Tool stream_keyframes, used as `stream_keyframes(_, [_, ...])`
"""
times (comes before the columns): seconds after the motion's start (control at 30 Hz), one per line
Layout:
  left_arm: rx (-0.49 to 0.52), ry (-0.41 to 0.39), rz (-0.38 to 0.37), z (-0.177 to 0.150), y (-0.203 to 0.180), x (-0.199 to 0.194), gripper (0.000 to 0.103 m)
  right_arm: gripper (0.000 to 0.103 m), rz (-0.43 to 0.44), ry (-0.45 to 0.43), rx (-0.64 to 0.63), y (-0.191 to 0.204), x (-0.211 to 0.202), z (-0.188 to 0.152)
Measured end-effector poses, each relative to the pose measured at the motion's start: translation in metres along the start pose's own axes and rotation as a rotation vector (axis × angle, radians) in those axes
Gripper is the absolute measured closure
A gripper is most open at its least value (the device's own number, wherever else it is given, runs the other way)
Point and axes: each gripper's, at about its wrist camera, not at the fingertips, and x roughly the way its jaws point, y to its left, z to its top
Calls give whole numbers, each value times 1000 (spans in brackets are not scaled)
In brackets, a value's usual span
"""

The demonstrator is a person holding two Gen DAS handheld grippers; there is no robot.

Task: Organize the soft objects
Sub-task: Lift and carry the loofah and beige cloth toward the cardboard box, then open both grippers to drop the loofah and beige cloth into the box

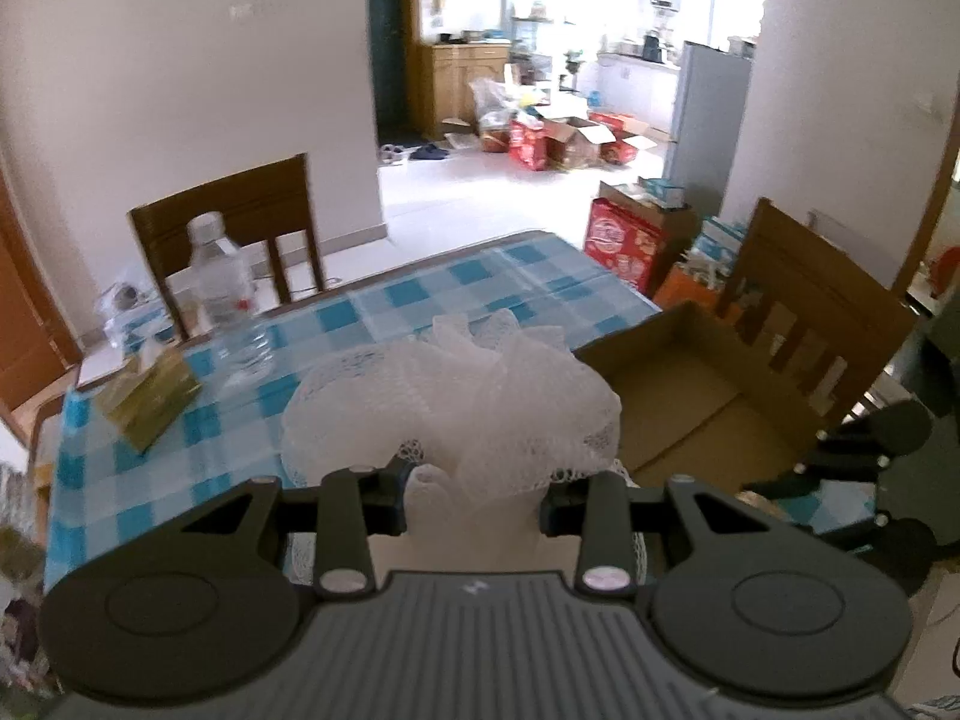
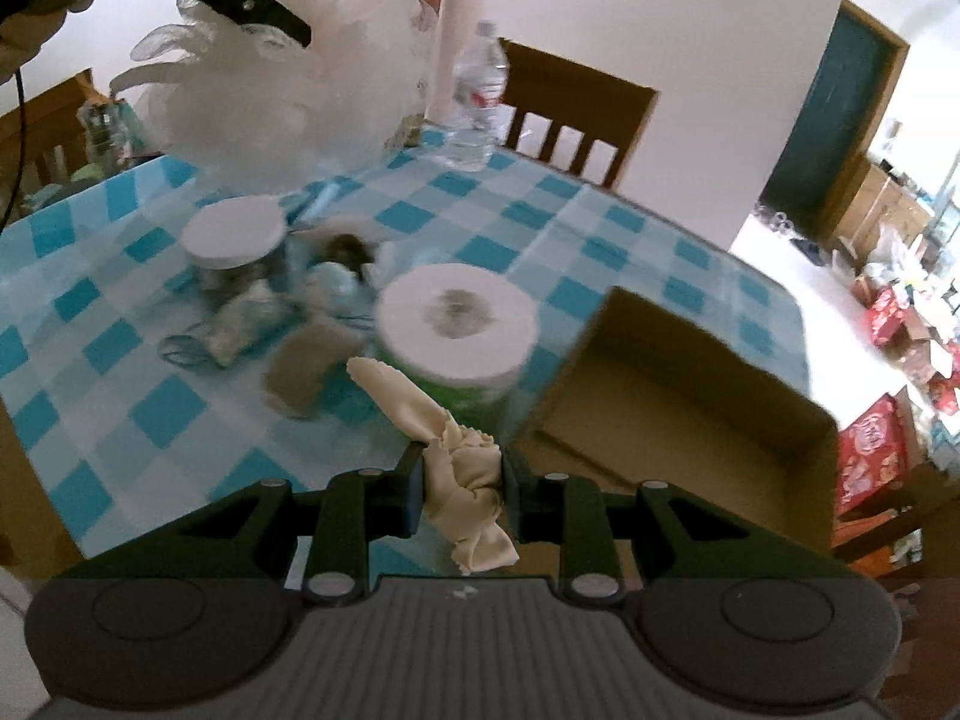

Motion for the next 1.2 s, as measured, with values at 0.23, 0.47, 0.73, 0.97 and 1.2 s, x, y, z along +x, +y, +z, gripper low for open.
stream_keyframes(0.23, [30,0,-31,21,-44,31,68,47,0,-4,30,-37,15,-9])
stream_keyframes(0.47, [67,13,-73,39,-81,62,68,11,50,-17,77,-44,17,-22])
stream_keyframes(0.73, [115,34,-147,61,-120,110,68,1,69,-35,155,-49,8,-37])
stream_keyframes(0.97, [159,49,-210,81,-161,156,67,0,14,-60,229,-59,-3,-50])
stream_keyframes(1.2, [169,49,-228,91,-194,196,36,0,-43,-60,254,-64,-9,-64])
